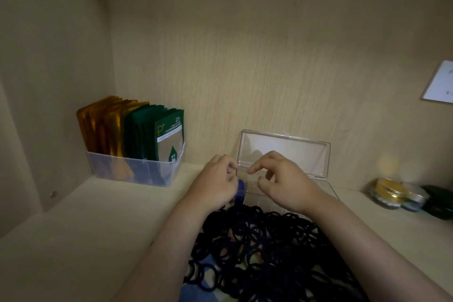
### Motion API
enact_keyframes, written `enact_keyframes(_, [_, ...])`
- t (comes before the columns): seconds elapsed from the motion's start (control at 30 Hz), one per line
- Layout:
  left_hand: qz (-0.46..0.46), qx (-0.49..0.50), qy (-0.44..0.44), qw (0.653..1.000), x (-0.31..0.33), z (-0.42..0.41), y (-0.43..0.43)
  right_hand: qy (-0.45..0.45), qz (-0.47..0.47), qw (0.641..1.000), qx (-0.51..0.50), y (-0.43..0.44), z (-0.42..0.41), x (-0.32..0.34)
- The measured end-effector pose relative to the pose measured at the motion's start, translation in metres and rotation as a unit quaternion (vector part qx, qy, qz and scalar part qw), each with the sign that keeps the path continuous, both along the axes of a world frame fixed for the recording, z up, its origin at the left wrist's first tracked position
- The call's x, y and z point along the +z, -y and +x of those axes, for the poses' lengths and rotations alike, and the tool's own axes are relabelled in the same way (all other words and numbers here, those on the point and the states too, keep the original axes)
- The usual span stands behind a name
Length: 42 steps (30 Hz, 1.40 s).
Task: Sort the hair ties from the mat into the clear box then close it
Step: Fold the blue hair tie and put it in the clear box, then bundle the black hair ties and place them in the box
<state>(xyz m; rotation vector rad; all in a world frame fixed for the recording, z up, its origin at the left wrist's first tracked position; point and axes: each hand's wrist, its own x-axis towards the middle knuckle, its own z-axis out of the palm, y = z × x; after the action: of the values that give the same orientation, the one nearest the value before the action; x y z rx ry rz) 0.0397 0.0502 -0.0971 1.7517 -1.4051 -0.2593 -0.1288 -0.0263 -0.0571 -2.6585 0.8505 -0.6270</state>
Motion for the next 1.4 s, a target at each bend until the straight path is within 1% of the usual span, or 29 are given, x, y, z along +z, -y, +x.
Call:
enact_keyframes(0.07, [-0.005, -0.004, 0.021, 1.0, 0.014, -0.005, -0.007, 0.0, 0.017, 1.0, 0.018, -0.008, -0.011, 0.004])
enact_keyframes(0.13, [0.03, -0.034, 0.03, 0.999, 0.023, -0.01, -0.015, -0.043, 0.019, 0.998, 0.03, -0.015, -0.02, 0.003])
enact_keyframes(0.2, [0.089, -0.056, 0.068, 0.992, 0.027, -0.016, -0.024, -0.111, -0.02, 0.993, 0.034, -0.022, -0.025, -0.002])
enact_keyframes(0.3, [0.158, -0.032, 0.136, 0.977, 0.021, -0.018, -0.033, -0.179, -0.093, 0.979, 0.024, -0.029, -0.026, -0.013])
enact_keyframes(0.37, [0.199, -0.019, 0.145, 0.969, 0.015, -0.017, -0.035, -0.208, -0.123, 0.97, 0.021, -0.033, -0.023, -0.02])
enact_keyframes(0.47, [0.259, -0.048, 0.131, 0.956, 0.011, -0.02, -0.035, -0.211, -0.142, 0.967, 0.026, -0.032, -0.018, -0.029])
enact_keyframes(0.53, [0.252, -0.053, 0.138, 0.956, 0.009, -0.021, -0.035, -0.213, -0.14, 0.966, 0.026, -0.028, -0.014, -0.032])
enact_keyframes(0.63, [0.214, -0.044, 0.124, 0.968, 0.005, -0.019, -0.035, -0.222, -0.117, 0.967, 0.035, -0.024, -0.013, -0.036])
enact_keyframes(0.7, [0.201, -0.044, 0.097, 0.974, 0.005, -0.017, -0.036, -0.209, -0.101, 0.971, 0.047, -0.022, -0.016, -0.035])
enact_keyframes(0.77, [0.18, -0.048, 0.031, 0.982, 0.007, -0.015, -0.038, -0.178, -0.063, 0.981, 0.054, -0.021, -0.019, -0.028])
enact_keyframes(0.83, [0.146, -0.05, -0.039, 0.987, 0.01, -0.014, -0.038, -0.126, 0.021, 0.991, 0.048, -0.018, -0.024, -0.018])
enact_keyframes(0.9, [0.112, -0.041, -0.094, 0.988, 0.013, -0.014, -0.039, -0.06, 0.122, 0.99, 0.042, -0.014, -0.028, -0.007])
enact_keyframes(0.97, [0.082, -0.023, -0.152, 0.985, 0.013, -0.017, -0.038, 0.014, 0.222, 0.974, 0.047, -0.01, -0.033, 0.001])
enact_keyframes(1.0, [0.069, -0.018, -0.177, 0.982, 0.013, -0.02, -0.038, 0.044, 0.277, 0.958, 0.058, -0.011, -0.035, 0.004])
enact_keyframes(1.07, [0.055, -0.028, -0.228, 0.972, 0.011, -0.029, -0.037, 0.084, 0.365, 0.922, 0.093, -0.016, -0.035, 0.005])
enact_keyframes(1.1, [0.052, -0.039, -0.257, 0.964, 0.01, -0.033, -0.037, 0.092, 0.388, 0.911, 0.103, -0.019, -0.033, 0.004])
enact_keyframes(1.13, [0.05, -0.049, -0.29, 0.955, 0.009, -0.037, -0.036, 0.095, 0.395, 0.908, 0.102, -0.022, -0.031, 0.002])
enact_keyframes(1.2, [0.054, -0.069, -0.344, 0.935, 0.01, -0.04, -0.035, 0.098, 0.382, 0.916, 0.068, -0.024, -0.025, -0.005])
enact_keyframes(1.33, [0.08, -0.116, -0.429, 0.892, 0.013, -0.038, -0.034, 0.103, 0.306, 0.946, -0.017, -0.024, -0.019, -0.014])
enact_keyframes(1.37, [0.083, -0.125, -0.428, 0.891, 0.012, -0.038, -0.033, 0.099, 0.28, 0.954, -0.028, -0.024, -0.018, -0.016])
enact_keyframes(1.4, [0.086, -0.131, -0.41, 0.898, 0.011, -0.038, -0.033, 0.097, 0.257, 0.961, -0.033, -0.025, -0.017, -0.017])
